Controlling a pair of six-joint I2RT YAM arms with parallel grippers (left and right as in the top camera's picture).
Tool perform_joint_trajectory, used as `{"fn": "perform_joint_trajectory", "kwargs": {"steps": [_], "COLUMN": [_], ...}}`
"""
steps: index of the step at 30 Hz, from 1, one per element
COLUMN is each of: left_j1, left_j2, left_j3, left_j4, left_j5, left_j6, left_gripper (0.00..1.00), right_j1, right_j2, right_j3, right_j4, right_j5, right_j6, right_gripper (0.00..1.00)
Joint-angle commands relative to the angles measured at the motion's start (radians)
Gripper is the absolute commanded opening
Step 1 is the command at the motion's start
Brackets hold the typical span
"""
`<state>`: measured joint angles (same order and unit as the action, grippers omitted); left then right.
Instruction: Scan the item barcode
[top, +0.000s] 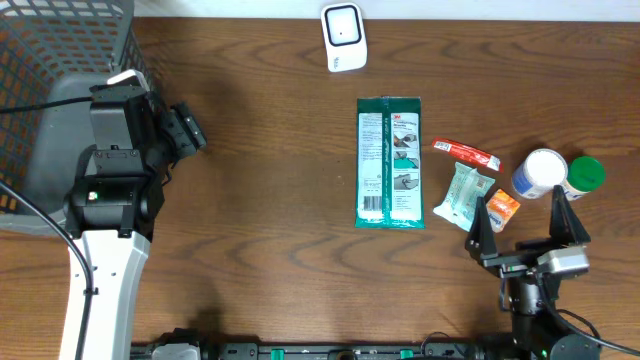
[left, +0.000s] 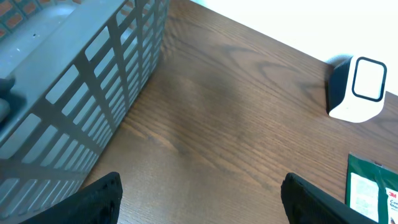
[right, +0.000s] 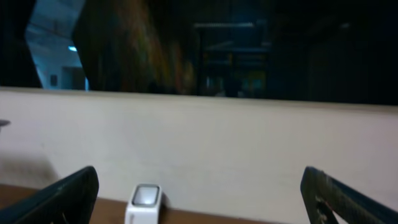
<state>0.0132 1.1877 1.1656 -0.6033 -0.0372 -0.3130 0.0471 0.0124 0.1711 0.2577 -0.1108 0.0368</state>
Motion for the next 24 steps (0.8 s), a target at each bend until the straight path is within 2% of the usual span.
{"fn": "perform_joint_trajectory", "kwargs": {"steps": [1,9,15,19,24], "left_j1": [0.006,0.006,0.006,0.006,0.006], "left_j2": [0.001,0.001,0.001,0.001,0.001], "left_j3": [0.012,0.012,0.012,0.012,0.012], "left_j4": [-0.002,-0.002,-0.002,-0.002,-0.002], "left_j5": [-0.017,-0.016,-0.016,-0.016,-0.016], "left_j6": [0.009,0.009,0.009,0.009,0.009], "left_gripper": [0.82,0.82,0.82,0.82,0.82], "right_j1": [-0.031,-0.047,-0.047,-0.047,-0.046], "right_j2": [-0.007,-0.007,-0.007,-0.007,-0.007], "right_j3": [-0.063,-0.165,-0.166,-0.166,-0.166], "right_j4": [0.043,0.045,-0.128,-0.316,-0.326], "right_j5": [0.009,0.009,0.009,0.014,0.024], "right_j6": [-0.009,-0.008,-0.009,-0.016,-0.06], "right_gripper": [0.99,0.99,0.99,0.99,0.99]}}
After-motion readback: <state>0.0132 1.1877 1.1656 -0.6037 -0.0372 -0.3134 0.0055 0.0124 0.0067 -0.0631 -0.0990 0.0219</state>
